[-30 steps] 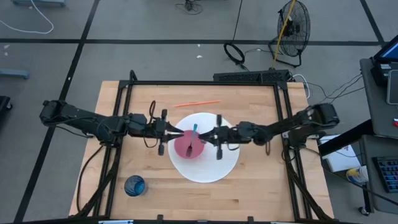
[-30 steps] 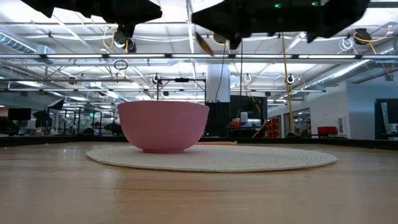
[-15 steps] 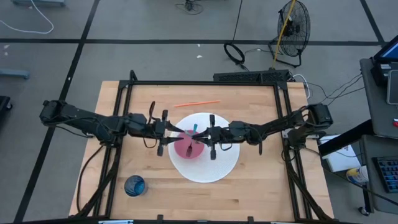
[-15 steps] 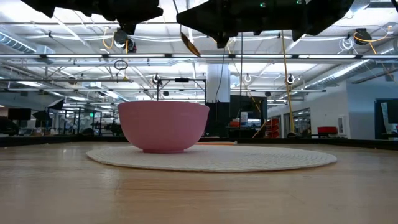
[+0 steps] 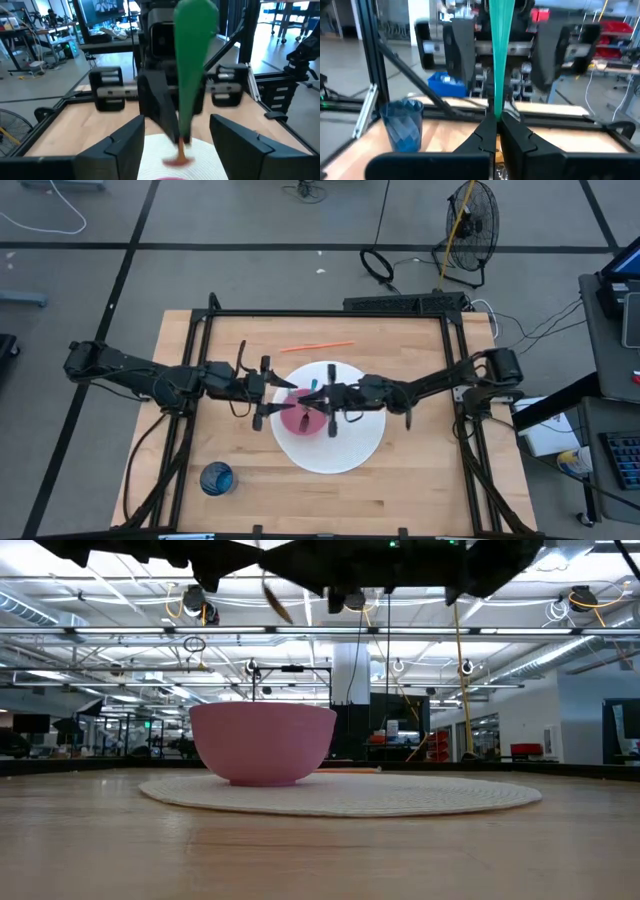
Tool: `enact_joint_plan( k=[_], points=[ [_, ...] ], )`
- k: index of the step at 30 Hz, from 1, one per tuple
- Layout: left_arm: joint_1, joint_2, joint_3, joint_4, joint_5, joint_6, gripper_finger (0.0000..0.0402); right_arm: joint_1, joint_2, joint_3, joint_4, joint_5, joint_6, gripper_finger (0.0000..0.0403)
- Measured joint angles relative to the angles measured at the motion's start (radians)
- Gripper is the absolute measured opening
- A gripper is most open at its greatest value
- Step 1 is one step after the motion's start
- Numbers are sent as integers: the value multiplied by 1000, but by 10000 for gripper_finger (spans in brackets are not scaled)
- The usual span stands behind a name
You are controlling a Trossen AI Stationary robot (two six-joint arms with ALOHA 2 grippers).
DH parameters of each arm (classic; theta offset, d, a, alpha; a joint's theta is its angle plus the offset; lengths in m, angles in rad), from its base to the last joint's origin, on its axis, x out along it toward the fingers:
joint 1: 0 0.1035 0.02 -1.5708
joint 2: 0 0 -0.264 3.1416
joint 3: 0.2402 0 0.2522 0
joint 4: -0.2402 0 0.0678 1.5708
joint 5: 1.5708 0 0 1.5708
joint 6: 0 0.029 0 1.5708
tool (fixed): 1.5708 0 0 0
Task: Pick & Place Utensil
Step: Put the green spoon into the pink bowl
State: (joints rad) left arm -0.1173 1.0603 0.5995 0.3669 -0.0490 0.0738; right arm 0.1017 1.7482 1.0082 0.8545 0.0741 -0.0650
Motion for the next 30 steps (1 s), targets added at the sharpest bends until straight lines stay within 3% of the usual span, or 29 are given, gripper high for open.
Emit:
enact_joint_plan(
  k=[6,24,30],
  points=[
    [0,0,0,-4,3,-4,193,-4,43,57,-39,-1,-5,4],
    [0,0,0,-42,0,16,17,-5,44,59,-43,2,0,4],
    [0,0,0,-42,-3,18,39,-5,44,59,-44,1,0,4]
  ],
)
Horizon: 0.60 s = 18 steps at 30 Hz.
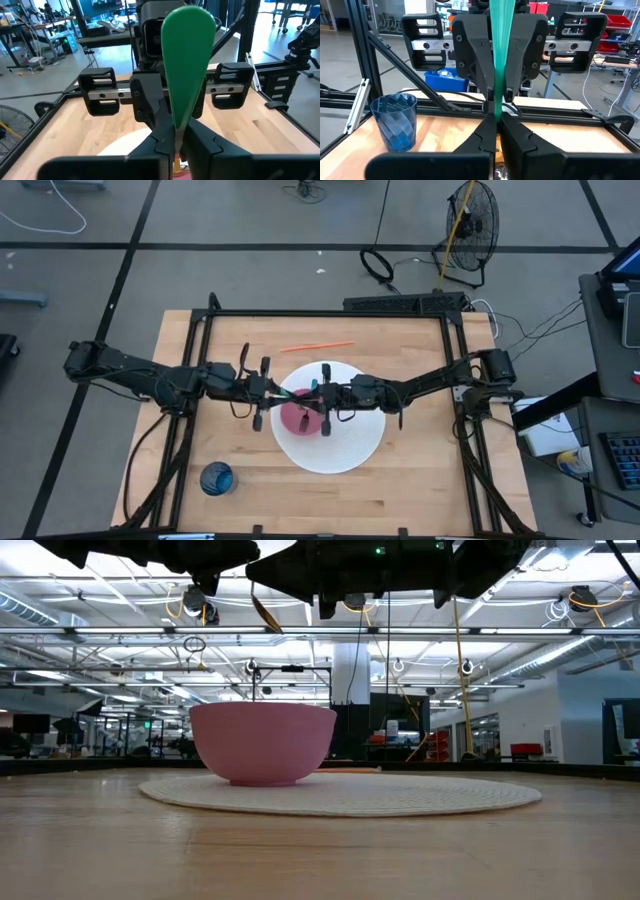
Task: Pick & Place Utensil
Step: Put the green spoon into the pink bowl
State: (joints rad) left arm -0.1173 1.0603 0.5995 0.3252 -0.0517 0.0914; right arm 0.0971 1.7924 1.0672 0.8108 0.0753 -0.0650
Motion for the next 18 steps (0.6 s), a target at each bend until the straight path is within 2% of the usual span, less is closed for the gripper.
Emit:
enact_joint_plan(
  k=[4,9,11,18],
  points=[
    [0,0,0,0,-2,-7,48,0,0,0,0,-1,0,4],
    [0,0,0,0,-1,-8,15,0,0,0,0,0,0,4],
    [0,0,0,0,-1,-10,15,0,0,0,0,-1,0,4],
    [0,0,0,-1,-2,-16,46,0,0,0,0,-2,0,4]
  ],
)
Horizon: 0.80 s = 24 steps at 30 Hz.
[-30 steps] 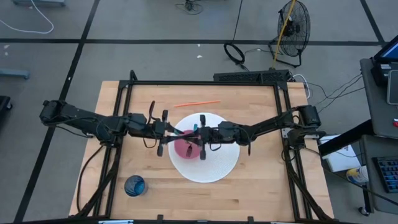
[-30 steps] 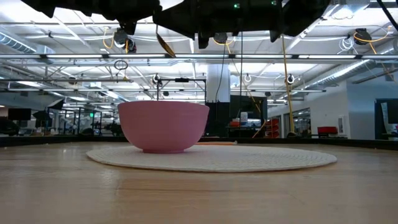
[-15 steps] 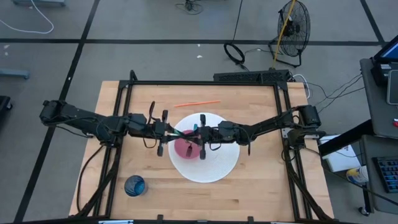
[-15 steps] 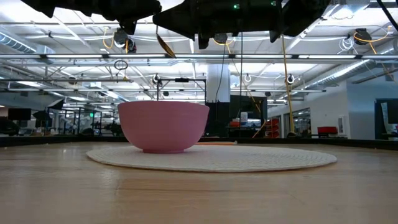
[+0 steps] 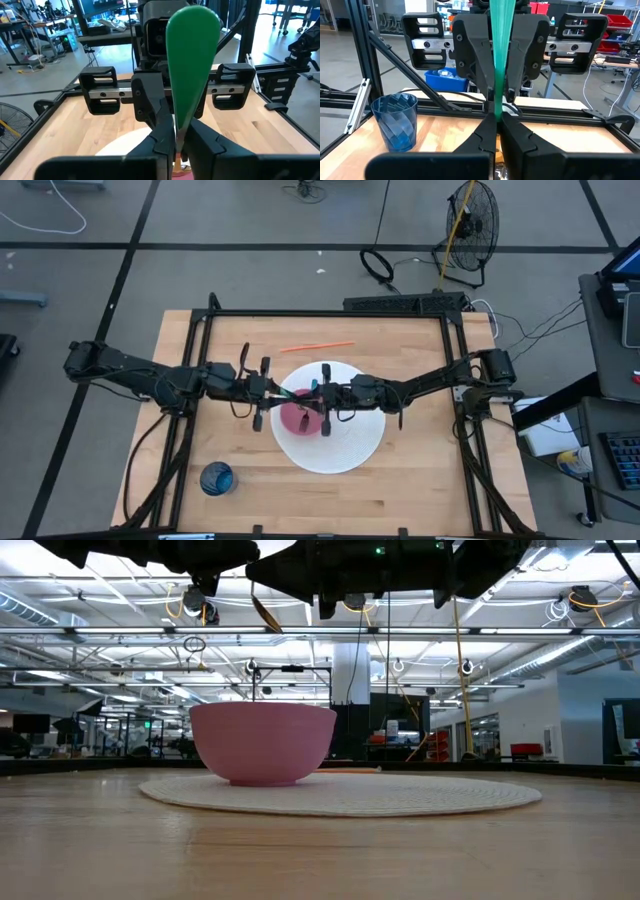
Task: Pick & Place Utensil
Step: Put the green spoon into the pink bowl
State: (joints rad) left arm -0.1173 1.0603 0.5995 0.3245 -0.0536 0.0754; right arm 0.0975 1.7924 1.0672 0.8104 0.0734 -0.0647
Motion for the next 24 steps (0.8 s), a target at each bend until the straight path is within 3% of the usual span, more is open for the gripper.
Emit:
enact_joint_plan(
  k=[4,11,24],
  points=[
    [0,0,0,-5,0,1,15,0,0,0,-2,3,0,4],
    [0,0,0,-7,-19,3,19,0,0,0,-5,22,23,16],
    [0,0,0,-35,-38,8,15,1,-8,0,-124,58,0,183]
  ],
)
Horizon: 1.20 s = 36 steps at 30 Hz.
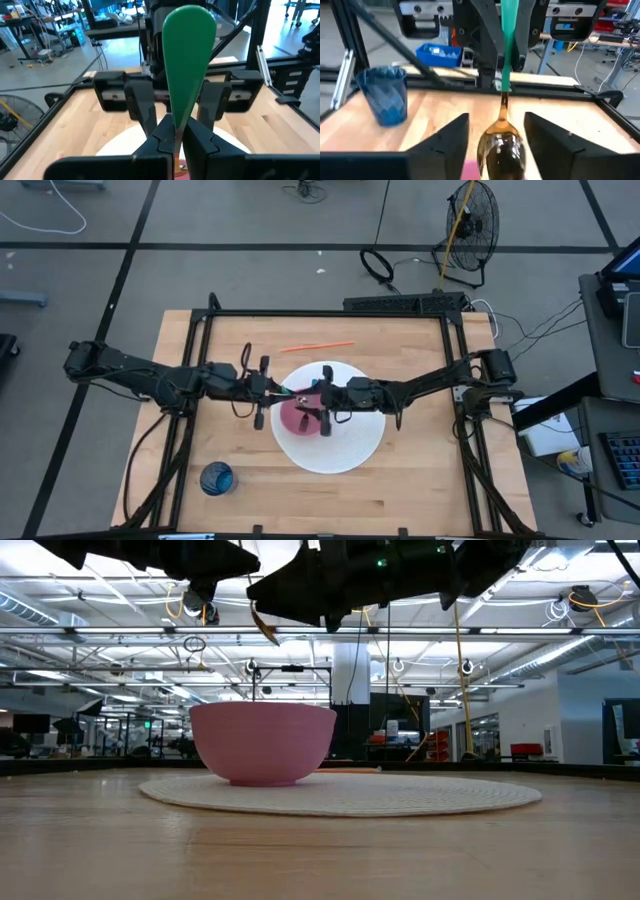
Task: Pick & Place Utensil
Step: Put the green spoon into the pink bowl
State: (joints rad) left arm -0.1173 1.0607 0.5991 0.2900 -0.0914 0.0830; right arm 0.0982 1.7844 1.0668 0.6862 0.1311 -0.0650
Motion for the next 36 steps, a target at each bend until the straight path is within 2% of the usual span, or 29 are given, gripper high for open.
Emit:
enact_joint_plan(
  k=[4,7,13,19,23,30,36],
  points=[
    [0,0,0,-41,-39,-25,15,0,-72,0,-106,11,-31,228],
    [2,0,0,-76,-74,-52,16,10,-145,-1,-249,77,-28,254],
    [46,0,0,-106,-51,-153,15,58,-295,-1,-493,260,-26,283],
    [93,1,0,-133,22,-235,15,133,-438,-1,-692,423,5,281],
    [114,46,0,-116,75,-264,16,189,-529,-1,-858,505,73,274],
    [163,217,0,45,222,-303,15,303,-646,-1,-1079,520,198,271],
    [206,297,0,80,303,-359,16,388,-697,-52,-1065,522,218,269]
  ],
)
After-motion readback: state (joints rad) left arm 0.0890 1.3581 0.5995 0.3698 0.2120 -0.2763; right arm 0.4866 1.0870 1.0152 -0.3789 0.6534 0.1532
